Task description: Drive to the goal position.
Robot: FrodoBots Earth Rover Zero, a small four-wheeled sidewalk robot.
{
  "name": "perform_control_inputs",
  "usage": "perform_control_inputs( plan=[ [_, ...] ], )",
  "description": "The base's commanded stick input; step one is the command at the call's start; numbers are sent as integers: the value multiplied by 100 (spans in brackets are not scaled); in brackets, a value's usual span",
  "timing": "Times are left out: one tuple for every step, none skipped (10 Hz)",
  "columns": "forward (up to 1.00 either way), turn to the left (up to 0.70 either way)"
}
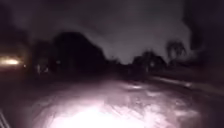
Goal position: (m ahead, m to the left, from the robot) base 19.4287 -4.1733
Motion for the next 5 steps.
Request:
perform_control_inputs(
  plan=[
    [70, 0],
    [70, 0],
    [70, 0],
    [70, 0],
    [70, 0]
  ],
)
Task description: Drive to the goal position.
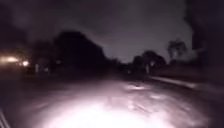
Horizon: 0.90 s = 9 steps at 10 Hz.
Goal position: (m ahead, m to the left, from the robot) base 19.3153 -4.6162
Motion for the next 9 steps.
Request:
perform_control_inputs(
  plan=[
    [70, 0],
    [70, 0],
    [70, 0],
    [70, 0],
    [70, 0],
    [70, 0],
    [70, 0],
    [70, 0],
    [70, 0]
  ],
)
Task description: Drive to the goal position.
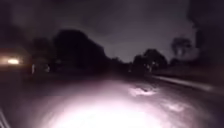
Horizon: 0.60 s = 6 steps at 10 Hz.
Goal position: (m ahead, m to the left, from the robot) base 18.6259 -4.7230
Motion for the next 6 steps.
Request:
perform_control_inputs(
  plan=[
    [70, 0],
    [70, 0],
    [70, 0],
    [70, 0],
    [70, 0],
    [70, 0]
  ],
)
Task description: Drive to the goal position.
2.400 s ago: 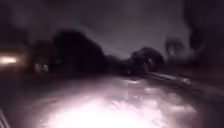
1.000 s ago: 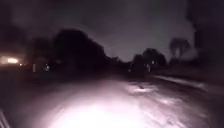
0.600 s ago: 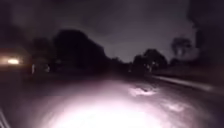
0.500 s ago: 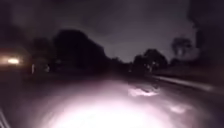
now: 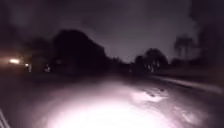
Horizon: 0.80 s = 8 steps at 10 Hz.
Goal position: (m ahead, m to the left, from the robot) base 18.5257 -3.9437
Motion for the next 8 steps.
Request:
perform_control_inputs(
  plan=[
    [70, 0],
    [70, 0],
    [70, 0],
    [70, 0],
    [70, 0],
    [70, 0],
    [70, 0],
    [70, 0]
  ],
)
